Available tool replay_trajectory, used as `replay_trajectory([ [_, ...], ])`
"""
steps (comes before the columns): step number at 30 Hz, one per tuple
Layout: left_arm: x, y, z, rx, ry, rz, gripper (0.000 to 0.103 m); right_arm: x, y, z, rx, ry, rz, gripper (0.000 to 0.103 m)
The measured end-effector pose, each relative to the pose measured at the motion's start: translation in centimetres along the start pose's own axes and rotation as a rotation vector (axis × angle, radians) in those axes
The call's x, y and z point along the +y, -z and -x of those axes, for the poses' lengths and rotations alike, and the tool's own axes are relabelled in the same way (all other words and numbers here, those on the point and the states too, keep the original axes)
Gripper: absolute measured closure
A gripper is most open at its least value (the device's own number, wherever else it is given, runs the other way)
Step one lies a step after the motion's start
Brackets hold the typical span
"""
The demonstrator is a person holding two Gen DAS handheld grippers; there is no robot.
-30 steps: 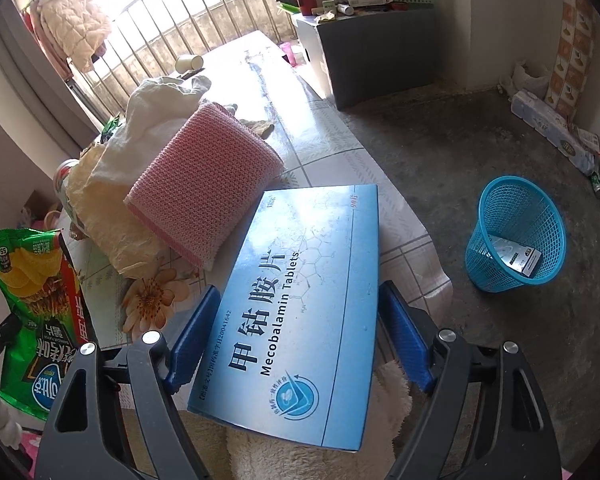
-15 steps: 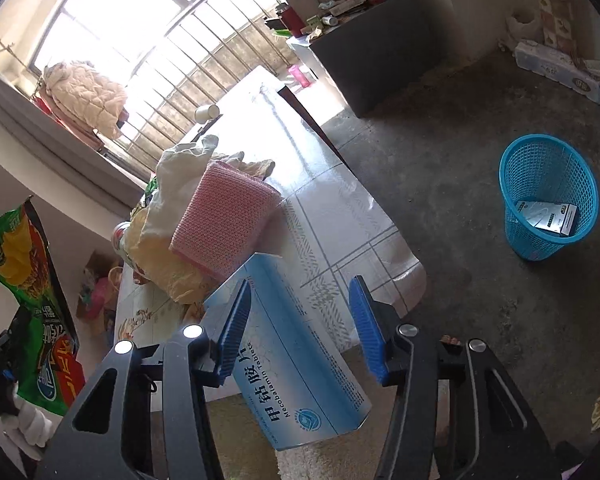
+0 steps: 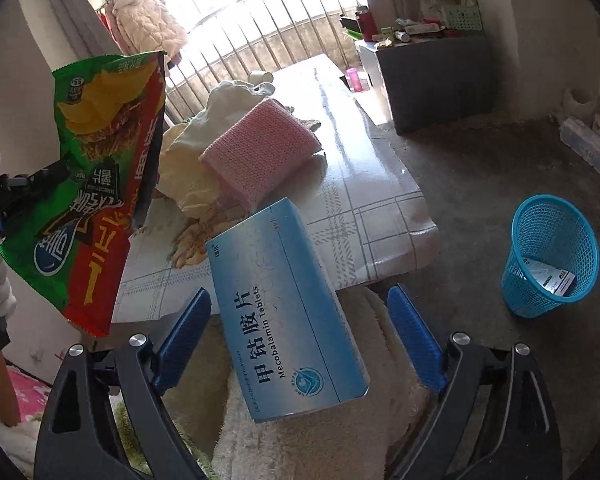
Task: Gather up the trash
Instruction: 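Grasp the blue tablet box with the right tool while the left tool lifts the chip bag, then carry the chip bag and tablet box over the blue wastebasket with both tools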
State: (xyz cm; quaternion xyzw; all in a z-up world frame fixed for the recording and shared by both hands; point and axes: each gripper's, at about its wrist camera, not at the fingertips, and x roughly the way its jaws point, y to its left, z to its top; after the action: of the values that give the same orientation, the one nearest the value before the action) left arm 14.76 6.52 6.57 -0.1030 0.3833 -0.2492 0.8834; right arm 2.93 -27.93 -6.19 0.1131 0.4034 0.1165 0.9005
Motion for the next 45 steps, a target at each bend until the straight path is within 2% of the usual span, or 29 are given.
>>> replay_trajectory([
  [2, 0.1, 0.1, -0.2, 0.008, 0.002, 0.000, 0.098, 1.7, 0.2, -0.6, 0.006, 0.095, 0.123, 0.011],
  [4, 0.1, 0.3, -0.3, 0.013, 0.001, -0.004, 0.098, 2.5, 0.2, -1.5, 0.026, 0.150, 0.206, 0.011],
  [6, 0.1, 0.4, -0.5, 0.021, 0.000, -0.004, 0.098, 2.7, 0.0, -2.1, 0.028, 0.134, 0.235, 0.007],
  [7, 0.2, 0.5, -0.7, 0.025, -0.001, -0.003, 0.098, 2.7, -0.2, -2.4, 0.030, 0.114, 0.235, 0.007],
  [10, 0.1, 0.6, -0.9, 0.034, -0.010, 0.001, 0.098, 2.4, -0.5, -3.7, 0.073, 0.136, 0.240, 0.007],
  [13, 0.0, 0.5, -1.2, 0.038, -0.022, -0.002, 0.098, 3.1, -0.2, -4.0, 0.081, 0.127, 0.281, 0.007],
  [16, -0.3, 0.4, -1.6, 0.043, -0.026, -0.007, 0.098, 3.5, 0.2, -4.4, 0.082, 0.163, 0.313, 0.017],
  [18, -0.7, 0.3, -2.1, 0.049, -0.023, -0.015, 0.098, 3.2, 0.3, -4.1, 0.070, 0.165, 0.287, 0.026],
  [20, -1.5, 0.2, -2.6, 0.056, -0.016, -0.032, 0.098, 2.3, 0.2, -3.5, 0.057, 0.138, 0.226, 0.033],
  [25, -4.6, -0.8, -4.7, 0.077, 0.009, -0.099, 0.098, -2.2, 0.0, -2.1, 0.013, 0.024, -0.006, 0.034],
  [30, -9.7, -2.4, -7.4, 0.088, 0.056, -0.197, 0.098, -8.8, 1.3, 0.1, -0.066, -0.107, -0.292, 0.034],
  [32, -12.3, -3.0, -8.9, 0.100, 0.078, -0.244, 0.098, -11.9, 1.8, 1.0, -0.101, -0.093, -0.377, 0.034],
  [37, -19.7, -4.1, -14.5, 0.159, 0.122, -0.373, 0.098, -19.4, 4.3, 4.4, -0.189, 0.011, -0.577, 0.034],
  [41, -25.6, -3.6, -21.0, 0.241, 0.150, -0.457, 0.098, -24.7, 6.6, 6.1, -0.235, 0.091, -0.724, 0.034],
  [45, -31.2, -2.5, -29.0, 0.314, 0.122, -0.544, 0.098, -28.4, 8.7, 6.0, -0.246, 0.141, -0.838, 0.034],
])
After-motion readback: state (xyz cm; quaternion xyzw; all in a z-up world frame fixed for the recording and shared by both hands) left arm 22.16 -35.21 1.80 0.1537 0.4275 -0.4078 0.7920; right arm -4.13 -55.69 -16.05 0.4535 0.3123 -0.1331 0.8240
